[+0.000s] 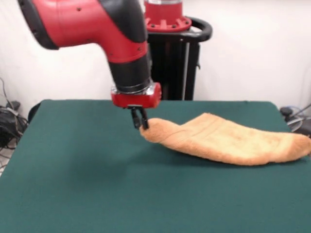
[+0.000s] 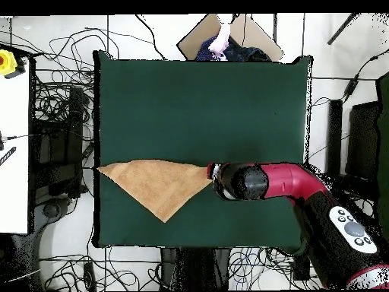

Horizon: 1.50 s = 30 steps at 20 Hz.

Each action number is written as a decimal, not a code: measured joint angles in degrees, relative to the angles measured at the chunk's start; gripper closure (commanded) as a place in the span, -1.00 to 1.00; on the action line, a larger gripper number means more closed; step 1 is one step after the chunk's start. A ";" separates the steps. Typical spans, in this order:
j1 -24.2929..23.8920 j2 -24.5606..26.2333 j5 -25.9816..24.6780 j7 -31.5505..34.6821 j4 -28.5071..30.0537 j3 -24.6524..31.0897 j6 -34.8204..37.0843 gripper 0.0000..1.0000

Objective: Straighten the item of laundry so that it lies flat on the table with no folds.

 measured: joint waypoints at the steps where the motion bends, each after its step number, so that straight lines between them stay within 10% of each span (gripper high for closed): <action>1: -0.48 0.47 -0.02 -0.94 -0.71 0.00 0.42 1.00; 30: -1.50 -10.25 -0.06 -3.07 -4.02 0.10 6.17 1.00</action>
